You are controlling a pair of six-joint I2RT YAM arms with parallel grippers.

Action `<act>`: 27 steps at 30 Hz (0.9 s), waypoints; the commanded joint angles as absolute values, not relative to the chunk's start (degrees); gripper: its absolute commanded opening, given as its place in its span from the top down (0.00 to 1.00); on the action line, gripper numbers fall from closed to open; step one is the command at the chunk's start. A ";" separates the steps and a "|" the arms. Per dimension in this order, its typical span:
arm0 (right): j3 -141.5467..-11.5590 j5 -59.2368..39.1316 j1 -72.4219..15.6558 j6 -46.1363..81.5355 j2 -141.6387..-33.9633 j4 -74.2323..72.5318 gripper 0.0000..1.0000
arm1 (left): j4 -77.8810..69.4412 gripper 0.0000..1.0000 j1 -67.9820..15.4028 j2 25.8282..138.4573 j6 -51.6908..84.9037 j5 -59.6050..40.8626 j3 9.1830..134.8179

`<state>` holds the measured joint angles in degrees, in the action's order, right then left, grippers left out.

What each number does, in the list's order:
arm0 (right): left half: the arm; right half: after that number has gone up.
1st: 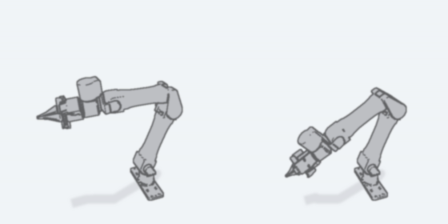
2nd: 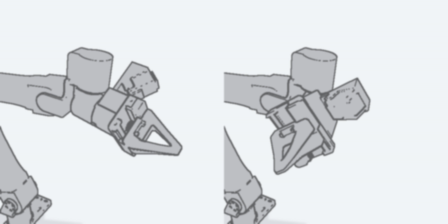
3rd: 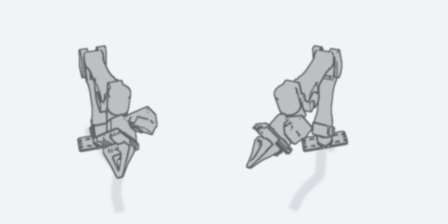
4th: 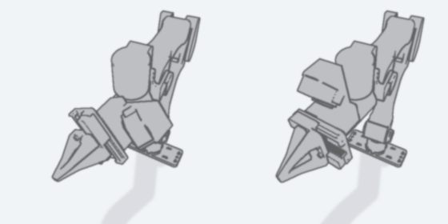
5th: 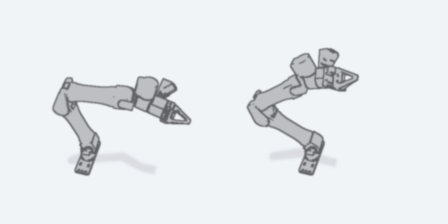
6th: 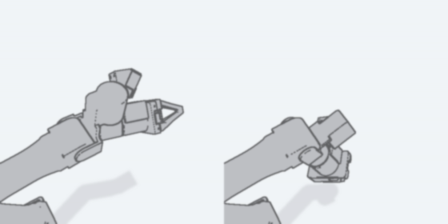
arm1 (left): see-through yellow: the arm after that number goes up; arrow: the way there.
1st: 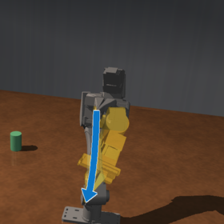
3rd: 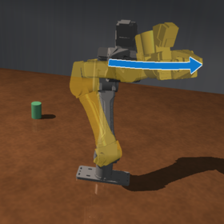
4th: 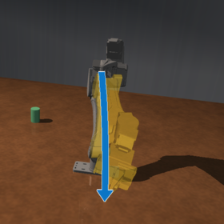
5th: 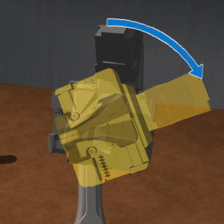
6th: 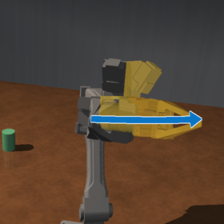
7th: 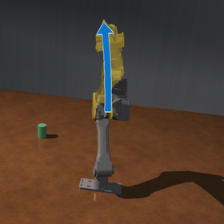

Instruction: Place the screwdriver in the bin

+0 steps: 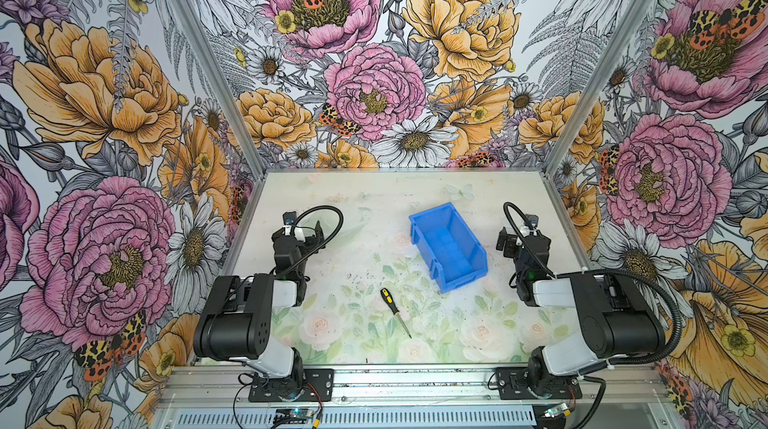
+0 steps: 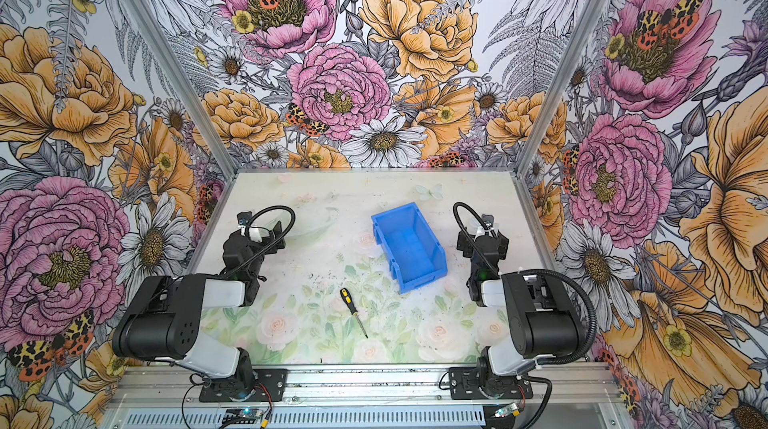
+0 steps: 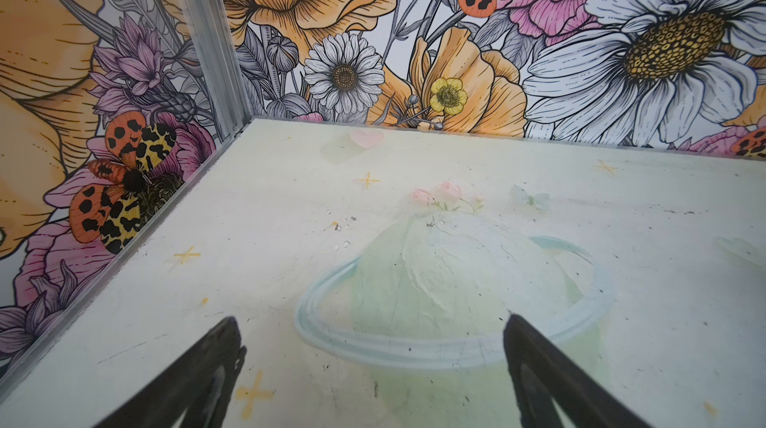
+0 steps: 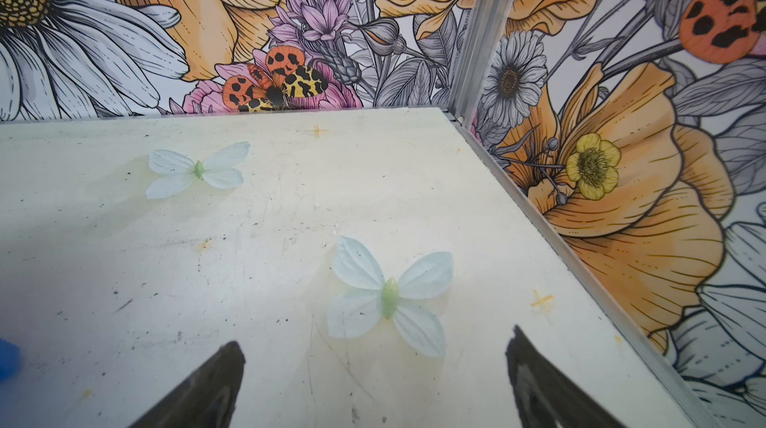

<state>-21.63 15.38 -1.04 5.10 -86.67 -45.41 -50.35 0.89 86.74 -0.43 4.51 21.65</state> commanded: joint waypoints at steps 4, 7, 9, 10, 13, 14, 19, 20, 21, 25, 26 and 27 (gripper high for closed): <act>-28.25 16.47 -1.18 6.93 -78.48 -30.34 0.00 | -30.78 0.01 1.75 77.03 2.70 6.25 26.73; -29.12 17.34 -2.15 6.94 -75.56 -24.81 0.01 | -26.33 0.01 1.46 72.33 3.16 5.85 26.12; -29.66 19.19 -3.09 7.40 -73.72 -20.94 0.00 | -22.34 0.01 1.16 68.28 5.37 6.85 25.91; -29.85 19.56 -3.43 8.27 -73.00 -19.50 0.00 | -19.84 0.01 0.95 66.57 6.63 7.40 26.37; -30.82 21.01 -5.08 11.37 -70.60 -12.84 0.01 | -6.30 0.01 0.00 62.77 13.17 9.65 31.17; -31.56 21.90 -5.67 12.64 -69.74 -9.92 0.00 | -1.21 0.01 -0.21 62.33 14.72 9.18 33.44; -35.93 22.83 -8.29 16.08 -65.65 2.54 0.01 | 14.10 0.01 -2.84 61.79 18.87 4.20 40.50; -36.03 22.68 -9.00 16.32 -64.41 3.57 0.00 | 15.80 0.01 -3.41 61.50 19.33 2.97 41.08; -36.12 22.43 -9.48 16.64 -63.37 4.75 0.00 | 16.92 0.02 -3.96 61.08 19.91 1.83 41.37; -36.71 25.27 -10.30 20.23 -60.33 11.12 0.00 | 18.10 0.01 -6.37 57.82 21.43 -1.16 41.00; -36.81 25.59 -10.28 21.12 -59.38 12.73 0.01 | 18.21 0.01 -6.99 57.42 21.75 -2.54 41.03; -36.91 25.04 -10.20 21.75 -58.80 14.08 0.01 | 18.48 0.01 -7.58 57.22 21.95 -3.90 41.12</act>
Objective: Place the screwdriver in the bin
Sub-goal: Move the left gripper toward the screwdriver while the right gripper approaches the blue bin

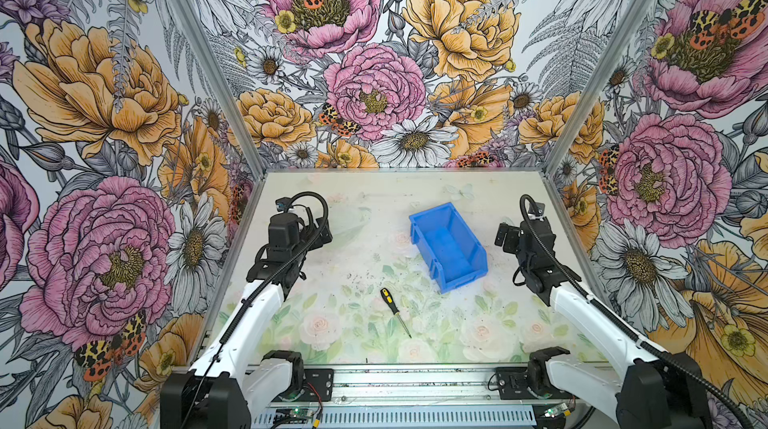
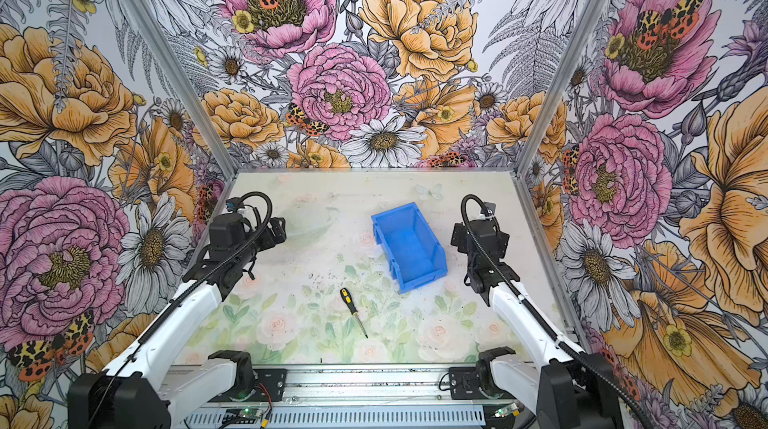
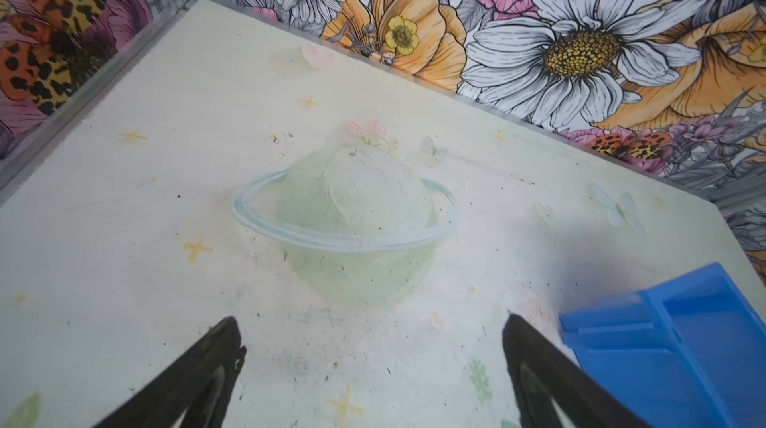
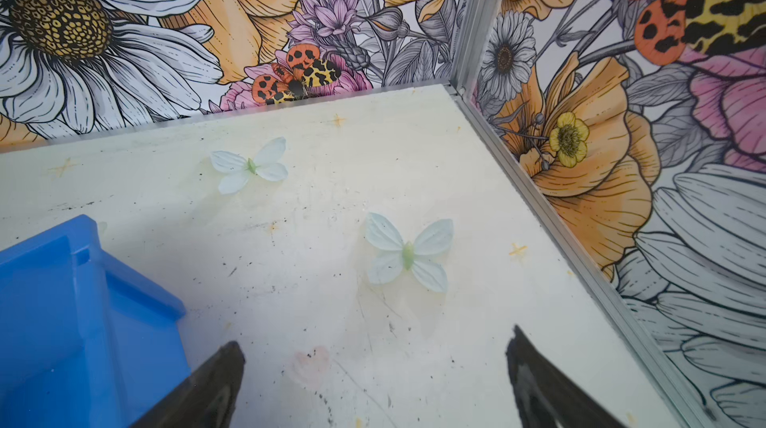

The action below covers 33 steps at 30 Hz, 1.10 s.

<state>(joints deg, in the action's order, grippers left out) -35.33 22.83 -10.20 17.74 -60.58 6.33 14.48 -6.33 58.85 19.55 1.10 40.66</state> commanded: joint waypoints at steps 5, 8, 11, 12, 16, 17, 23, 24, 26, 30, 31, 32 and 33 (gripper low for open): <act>-41.14 22.03 -10.29 24.72 -60.65 22.80 0.00 | 19.86 0.01 -9.80 56.60 23.93 -7.62 41.00; -43.69 21.00 -10.31 26.00 -64.05 26.57 0.01 | 21.81 0.01 -11.58 56.18 24.98 -8.32 41.47; -44.90 19.16 -10.31 26.50 -67.39 27.62 0.01 | 22.02 0.01 -13.60 54.11 26.09 -7.80 40.72; -45.08 18.51 -10.35 26.55 -68.29 27.68 0.01 | 22.29 0.01 -14.33 53.29 26.27 -7.51 40.59; -45.53 16.26 -10.33 26.23 -71.80 27.99 0.00 | 24.69 0.01 -16.44 51.22 27.09 -6.34 41.26; -45.45 15.78 -10.30 26.11 -72.31 27.87 0.00 | 25.41 0.01 -16.83 50.71 27.35 -6.15 41.60; -45.43 10.98 -10.35 24.80 -74.55 27.77 0.00 | 29.28 0.01 -21.61 48.48 30.95 -1.41 42.85; -45.29 10.18 -10.30 24.89 -74.45 27.78 0.00 | 29.44 0.01 -22.49 48.35 31.85 -0.85 42.80; -44.34 9.32 -10.46 25.30 -73.28 27.77 0.00 | 29.51 0.01 -24.68 48.87 33.62 0.79 42.63; -42.10 7.11 -10.97 25.80 -71.31 27.51 0.01 | 30.76 0.01 -28.94 51.50 35.80 3.62 44.16; -41.64 6.58 -11.28 25.96 -70.85 27.52 0.01 | 30.95 0.01 -30.11 52.28 36.45 4.32 44.58; -41.21 5.90 -11.41 26.17 -70.24 27.34 0.01 | 30.93 0.01 -31.10 53.19 37.08 4.94 44.99; -40.77 5.59 -11.69 26.36 -69.84 27.17 0.00 | 30.95 0.01 -32.10 53.87 37.69 5.53 45.26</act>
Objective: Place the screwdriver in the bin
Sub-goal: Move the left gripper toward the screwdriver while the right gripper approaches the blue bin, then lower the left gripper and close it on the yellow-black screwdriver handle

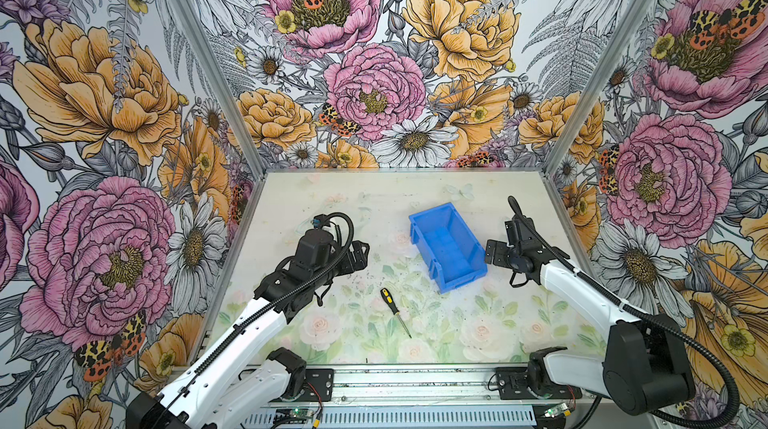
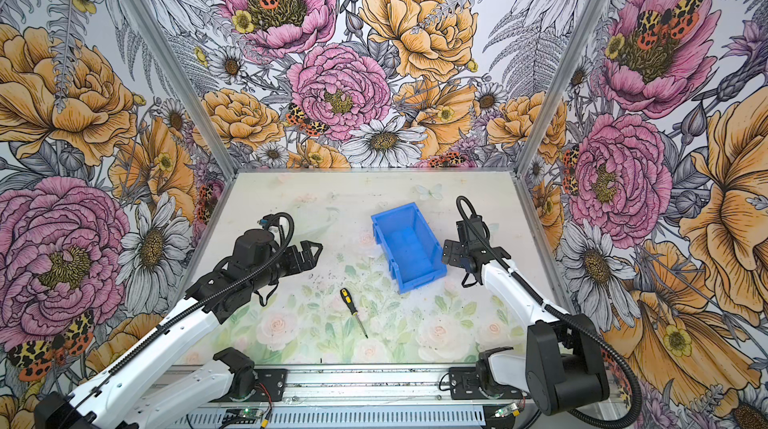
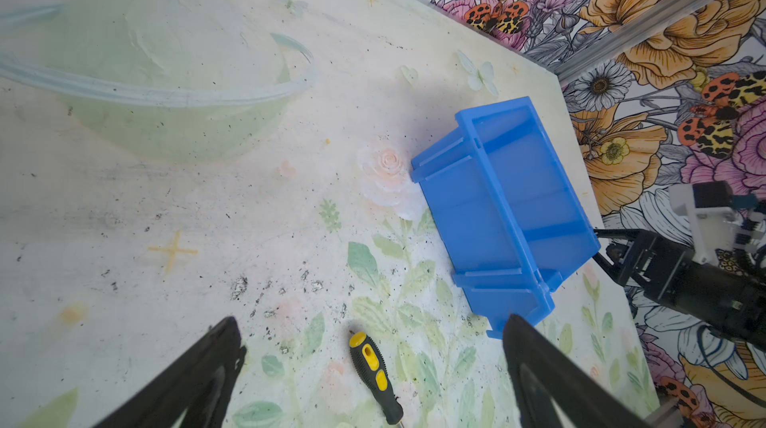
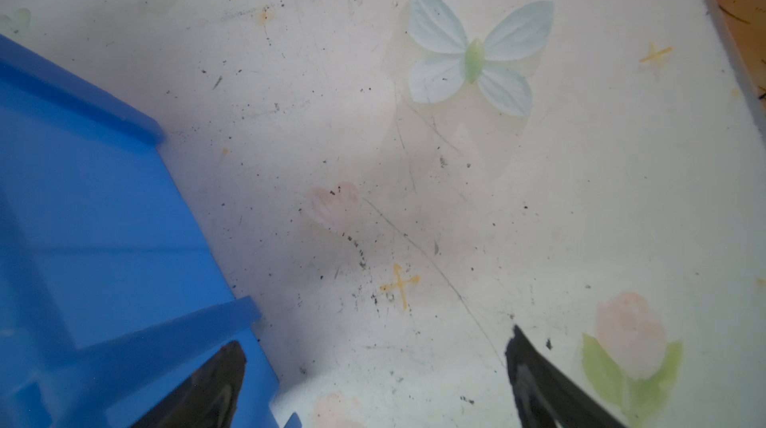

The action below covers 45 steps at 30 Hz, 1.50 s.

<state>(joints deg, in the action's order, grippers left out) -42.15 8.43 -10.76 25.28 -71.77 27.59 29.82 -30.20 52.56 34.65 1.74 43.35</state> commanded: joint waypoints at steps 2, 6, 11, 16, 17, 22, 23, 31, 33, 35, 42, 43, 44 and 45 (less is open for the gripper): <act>-39.97 4.93 -12.19 27.16 -69.05 26.81 0.00 | 30.95 0.01 -34.43 55.80 38.88 7.16 45.86; -38.77 2.95 -13.65 28.72 -68.16 26.37 0.00 | 31.31 0.01 -37.96 59.74 41.86 10.16 46.94; -36.62 1.94 -15.49 30.60 -65.61 25.39 0.00 | 31.04 0.01 -39.66 64.41 47.34 11.54 46.84; -36.24 -0.12 -18.95 30.60 -66.83 24.74 0.01 | 31.05 0.01 -42.14 69.99 49.94 13.72 47.28; -36.25 -0.33 -19.51 30.66 -66.86 24.70 0.00 | 31.11 0.01 -42.72 70.72 50.73 14.29 47.16; -36.38 -1.41 -22.32 30.50 -64.98 24.65 0.01 | 28.18 0.04 -44.67 73.82 56.81 14.94 44.52; -36.39 -1.55 -22.48 30.43 -64.58 24.87 0.00 | 27.51 0.04 -45.09 74.70 57.52 15.04 44.38; -39.89 -2.26 -22.19 26.77 -61.73 28.33 0.00 | 27.16 0.12 -50.16 84.98 60.10 16.71 48.39; -41.41 -2.46 -22.10 24.36 -61.29 29.44 0.01 | 27.22 0.14 -51.58 86.98 61.47 17.46 49.10; -42.76 -1.97 -22.55 22.45 -60.79 30.34 0.00 | 27.18 0.16 -52.77 88.92 63.40 17.99 49.52; -43.94 1.16 -26.21 17.50 -56.11 31.21 0.01 | 31.16 0.21 -56.65 95.00 69.22 20.94 52.69; -43.65 1.36 -26.44 17.57 -55.37 31.04 0.01 | 32.62 0.21 -57.25 95.94 69.71 21.29 53.45; -43.51 1.49 -26.45 17.78 -55.09 30.94 0.00 | 33.74 0.22 -57.67 96.67 70.06 21.36 54.03; -43.43 1.49 -26.46 17.77 -54.97 31.00 0.00 | 34.64 0.23 -58.06 97.42 70.23 21.12 54.60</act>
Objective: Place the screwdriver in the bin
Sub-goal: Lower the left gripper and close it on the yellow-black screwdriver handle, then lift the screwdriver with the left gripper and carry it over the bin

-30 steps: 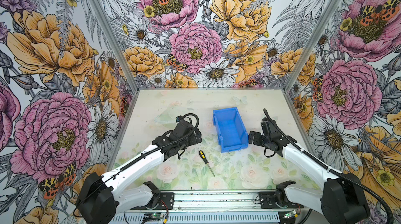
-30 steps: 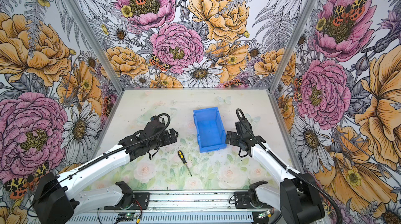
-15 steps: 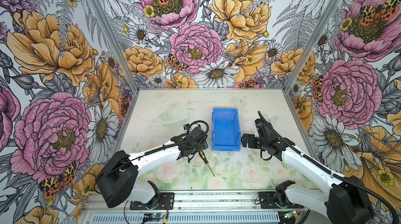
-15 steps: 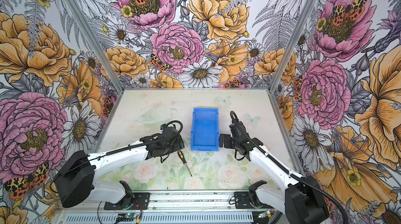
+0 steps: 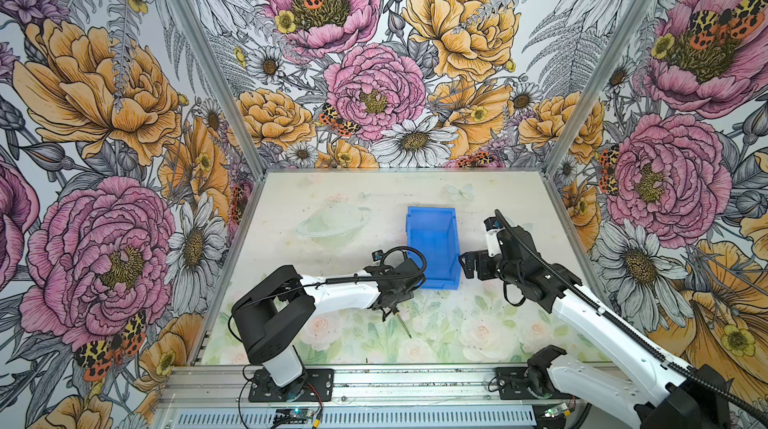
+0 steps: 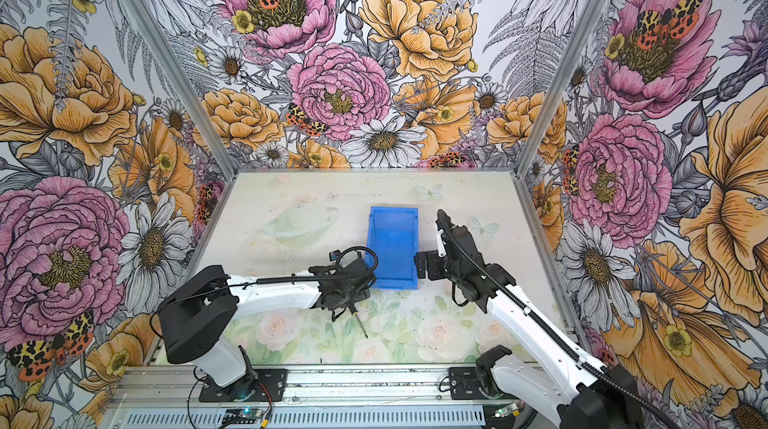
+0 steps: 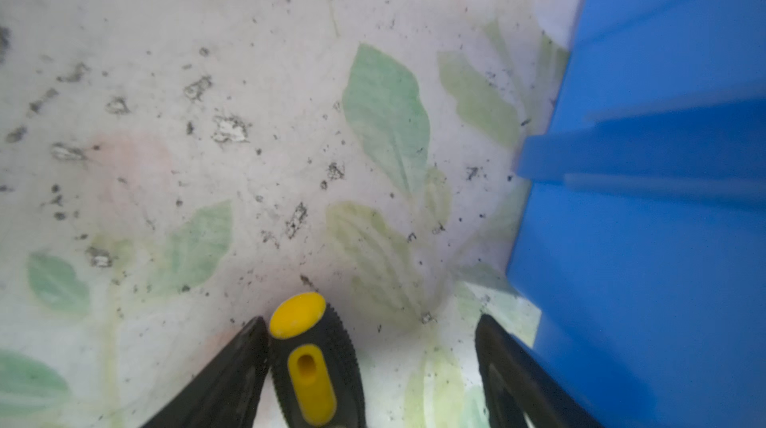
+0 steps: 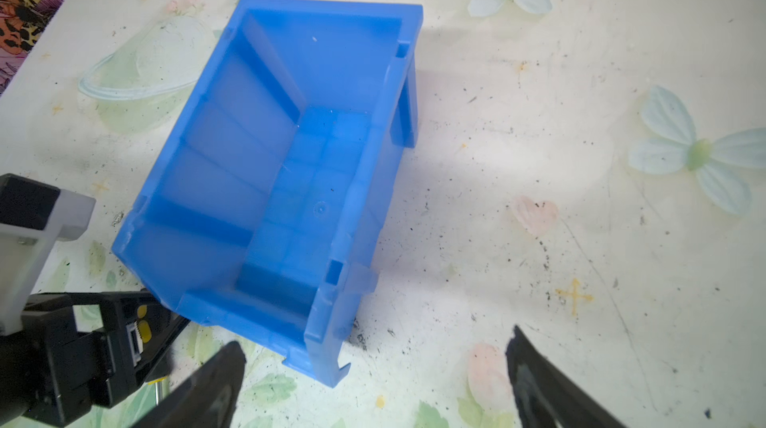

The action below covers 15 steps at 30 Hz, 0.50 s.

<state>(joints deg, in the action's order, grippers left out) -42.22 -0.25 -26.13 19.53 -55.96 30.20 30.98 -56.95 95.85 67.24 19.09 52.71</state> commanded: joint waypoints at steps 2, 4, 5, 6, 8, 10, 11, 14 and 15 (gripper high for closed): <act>-43.71 1.58 -26.37 17.42 -54.99 31.20 0.01 | 35.95 0.26 -58.53 98.45 70.09 20.43 55.39; -43.97 1.80 -26.19 16.81 -54.18 31.18 0.00 | 37.85 0.32 -58.71 98.78 69.87 20.15 56.11; -44.24 2.01 -26.19 16.43 -53.96 31.12 0.01 | 38.66 0.36 -58.75 98.81 69.87 20.13 56.17; -44.74 2.40 -26.18 15.88 -54.01 31.03 0.00 | 39.14 0.40 -58.71 98.82 69.87 20.13 56.09; -45.99 3.25 -26.10 14.66 -54.86 30.94 0.01 | 39.70 0.48 -58.71 98.86 69.60 20.13 55.58; -47.71 4.23 -25.91 13.27 -56.66 30.68 0.00 | 39.90 0.54 -58.69 98.77 69.52 19.51 54.82; -48.60 4.39 -25.64 12.86 -57.53 30.68 0.00 | 40.01 0.55 -58.71 98.70 69.52 19.20 54.55; -51.80 4.22 -24.79 12.03 -59.55 30.67 0.00 | 40.01 0.60 -58.80 98.26 69.36 19.23 54.01; -52.40 4.21 -24.79 11.79 -59.88 30.63 0.00 | 40.06 0.62 -58.71 98.26 69.22 19.33 53.89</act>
<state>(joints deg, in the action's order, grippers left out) -49.56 2.87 -25.23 13.80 -59.11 31.22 38.02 -58.39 98.13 68.88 19.79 55.40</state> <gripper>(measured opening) 0.995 0.389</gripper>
